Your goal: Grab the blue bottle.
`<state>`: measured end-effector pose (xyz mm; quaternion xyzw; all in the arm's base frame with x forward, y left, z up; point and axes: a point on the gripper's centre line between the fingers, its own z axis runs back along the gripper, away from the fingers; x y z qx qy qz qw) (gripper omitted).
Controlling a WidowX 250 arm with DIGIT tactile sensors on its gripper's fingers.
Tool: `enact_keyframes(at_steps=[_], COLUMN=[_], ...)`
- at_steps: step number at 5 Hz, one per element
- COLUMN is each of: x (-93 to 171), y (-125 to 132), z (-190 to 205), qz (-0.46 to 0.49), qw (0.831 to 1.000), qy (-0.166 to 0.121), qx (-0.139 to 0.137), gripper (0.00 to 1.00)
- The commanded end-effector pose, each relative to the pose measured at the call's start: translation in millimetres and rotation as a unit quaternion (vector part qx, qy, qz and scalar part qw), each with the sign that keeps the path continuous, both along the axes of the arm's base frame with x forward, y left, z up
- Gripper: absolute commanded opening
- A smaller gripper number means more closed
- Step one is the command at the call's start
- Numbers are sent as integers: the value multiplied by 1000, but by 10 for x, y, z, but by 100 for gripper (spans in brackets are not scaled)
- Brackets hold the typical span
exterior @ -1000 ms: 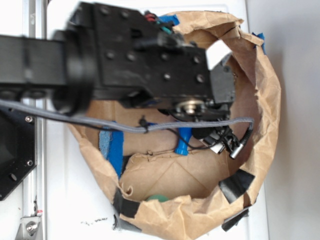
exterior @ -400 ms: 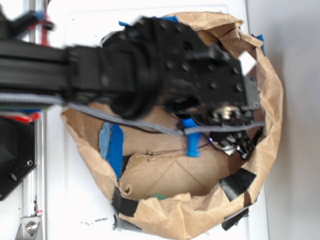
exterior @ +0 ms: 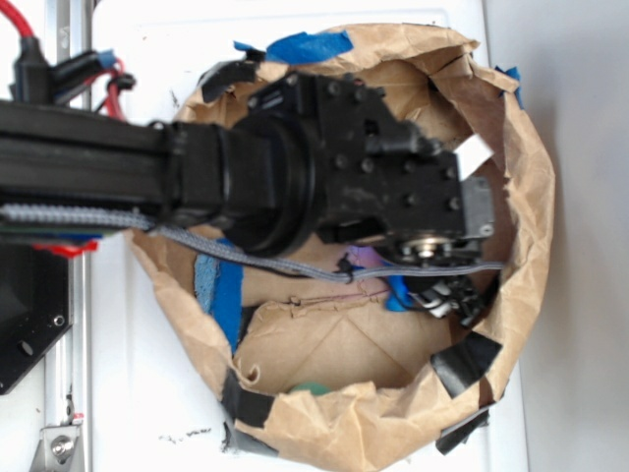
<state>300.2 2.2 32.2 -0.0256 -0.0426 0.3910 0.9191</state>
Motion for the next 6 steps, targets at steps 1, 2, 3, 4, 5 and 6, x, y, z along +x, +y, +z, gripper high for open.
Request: enact_keyframes(at_steps=[1,2,3,4,5,6], x=[13,1,-11,-38,-124,-323], y=[0,-10,-11,-10,-19,-18], z=[41,25,22,137,408,803], qz=[-12,-18,-22,-36,-49,-122], qw=[1000,1000,1000,999,999,992], qy=[-9,-5,-2,5,7,6], qx=[3,5,5,0,-19,-34], gripper=[0,0,0,0,0,0])
